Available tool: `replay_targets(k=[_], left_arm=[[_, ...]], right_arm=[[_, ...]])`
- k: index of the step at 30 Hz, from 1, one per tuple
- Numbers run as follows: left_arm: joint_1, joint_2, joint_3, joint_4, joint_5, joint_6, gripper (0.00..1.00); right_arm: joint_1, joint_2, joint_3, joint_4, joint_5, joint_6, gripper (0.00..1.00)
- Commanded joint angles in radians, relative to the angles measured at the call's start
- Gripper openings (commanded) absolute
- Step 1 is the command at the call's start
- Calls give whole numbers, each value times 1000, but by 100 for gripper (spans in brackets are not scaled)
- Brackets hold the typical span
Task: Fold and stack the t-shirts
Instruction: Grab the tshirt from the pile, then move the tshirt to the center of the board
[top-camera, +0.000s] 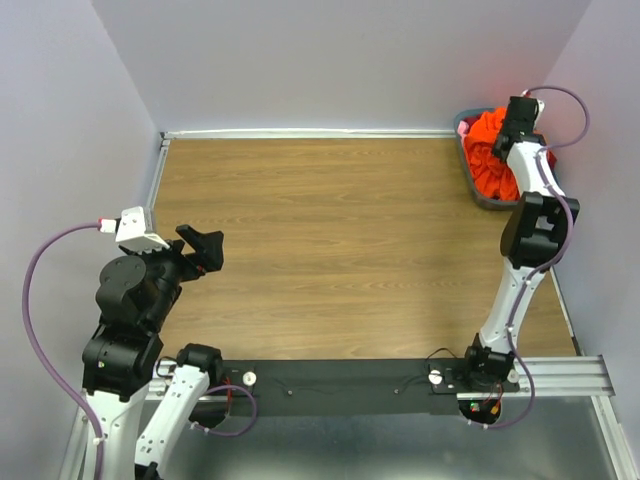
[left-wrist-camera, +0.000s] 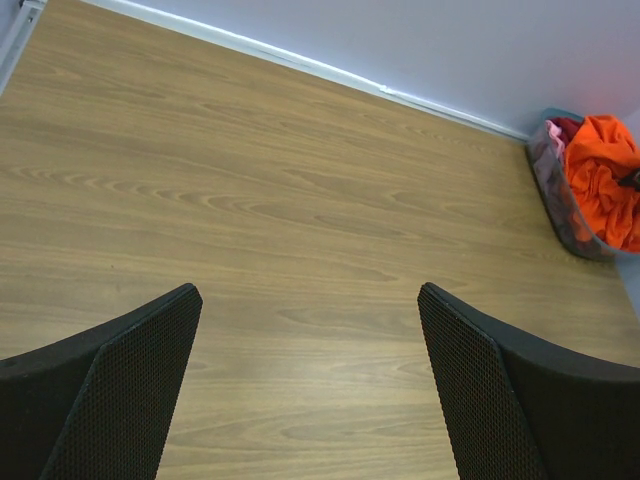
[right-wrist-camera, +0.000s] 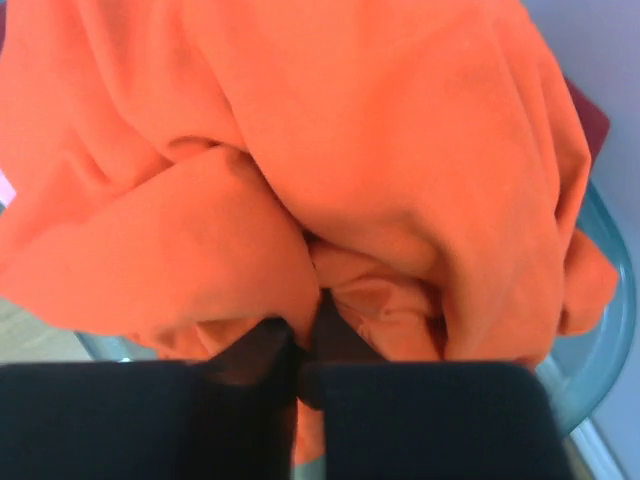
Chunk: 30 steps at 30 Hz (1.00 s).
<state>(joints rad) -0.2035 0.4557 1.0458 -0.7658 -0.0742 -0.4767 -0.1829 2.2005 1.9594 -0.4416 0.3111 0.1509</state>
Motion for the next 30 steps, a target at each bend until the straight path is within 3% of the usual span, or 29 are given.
replay_targets(k=[1, 9, 13, 14, 18, 19, 24, 30], left_arm=[[-4, 0, -12, 32, -47, -37, 99], [-4, -11, -15, 94, -32, -27, 98], [-4, 5, -10, 114, -27, -8, 98], [-4, 12, -7, 125, -21, -5, 98], [-4, 29, 2, 143, -4, -10, 98], [-4, 32, 5, 145, 8, -11, 98], [-4, 35, -1, 152, 40, 1, 98], [-5, 29, -3, 154, 45, 24, 98]], right_arm=[[3, -93, -40, 18, -55, -22, 1], [40, -508, -140, 20, -202, 24, 1], [77, -633, -143, 7, -444, 85, 1], [98, -675, -142, 6, -583, 116, 1], [181, -732, -102, 9, -806, 186, 1], [268, -736, -91, 10, -845, 200, 1], [544, -681, 21, 12, -894, 291, 1], [738, -624, 87, 23, -908, 314, 1]])
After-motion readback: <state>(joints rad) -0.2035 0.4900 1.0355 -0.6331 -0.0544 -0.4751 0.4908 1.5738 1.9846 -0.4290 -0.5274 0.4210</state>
